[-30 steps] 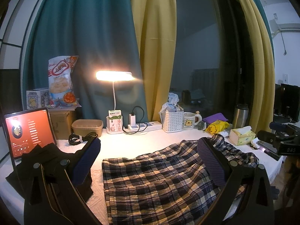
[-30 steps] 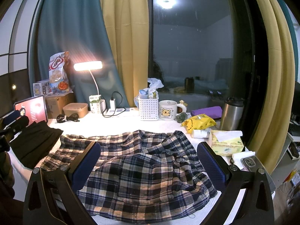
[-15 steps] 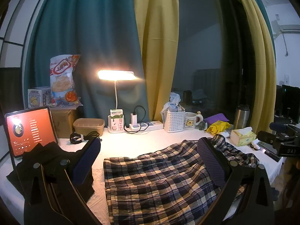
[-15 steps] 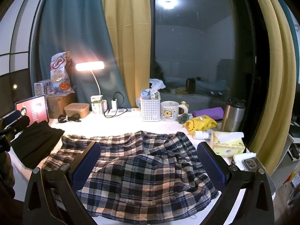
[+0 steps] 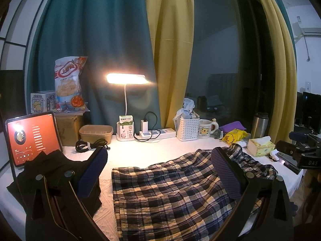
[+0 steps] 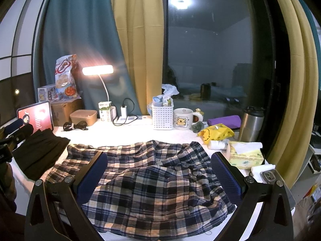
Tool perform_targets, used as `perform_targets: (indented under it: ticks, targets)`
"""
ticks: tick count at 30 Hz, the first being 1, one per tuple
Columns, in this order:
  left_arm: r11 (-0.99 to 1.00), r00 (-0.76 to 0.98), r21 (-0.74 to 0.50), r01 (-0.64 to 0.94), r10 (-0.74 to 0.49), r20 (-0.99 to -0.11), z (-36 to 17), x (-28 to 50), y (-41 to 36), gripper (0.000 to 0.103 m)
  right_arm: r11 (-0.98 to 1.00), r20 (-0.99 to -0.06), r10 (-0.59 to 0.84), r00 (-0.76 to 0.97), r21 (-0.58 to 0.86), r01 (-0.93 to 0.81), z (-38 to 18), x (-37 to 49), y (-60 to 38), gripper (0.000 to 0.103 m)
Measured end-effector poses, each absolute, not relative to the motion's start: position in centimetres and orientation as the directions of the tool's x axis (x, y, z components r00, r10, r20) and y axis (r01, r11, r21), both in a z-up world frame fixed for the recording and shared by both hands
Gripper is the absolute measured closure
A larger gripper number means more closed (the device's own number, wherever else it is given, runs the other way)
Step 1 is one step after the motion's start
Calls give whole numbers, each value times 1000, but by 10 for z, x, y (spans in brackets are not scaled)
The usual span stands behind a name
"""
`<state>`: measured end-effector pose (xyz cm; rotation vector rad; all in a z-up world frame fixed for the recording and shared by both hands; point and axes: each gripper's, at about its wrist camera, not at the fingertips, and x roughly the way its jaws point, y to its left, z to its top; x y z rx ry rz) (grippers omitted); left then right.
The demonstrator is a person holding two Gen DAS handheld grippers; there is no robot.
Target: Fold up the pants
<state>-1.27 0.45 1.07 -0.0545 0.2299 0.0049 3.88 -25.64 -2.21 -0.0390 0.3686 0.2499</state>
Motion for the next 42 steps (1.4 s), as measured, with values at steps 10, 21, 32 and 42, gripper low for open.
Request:
perform_targets:
  ticks: [10,21,32,42]
  targets:
    - [998,974,-55,-13,0,-226,11,-13,5,1,968,-366,238,900,11,-251,-23,39,-257,0]
    - [998,974,-55,-13,0,-227,11,-12,5,1,968,-372,239,897,16,-251,-23,39,-257,0]
    - [998,967,-54,-16,2,-253,7,-4,12,1,968,-379,234,895,5,-251,-26,41,-256,0]
    - [999,884,1,-37,33,-466,-33,73,46,1,968,-472,223,853,6,-250,-60,103,-268,0]
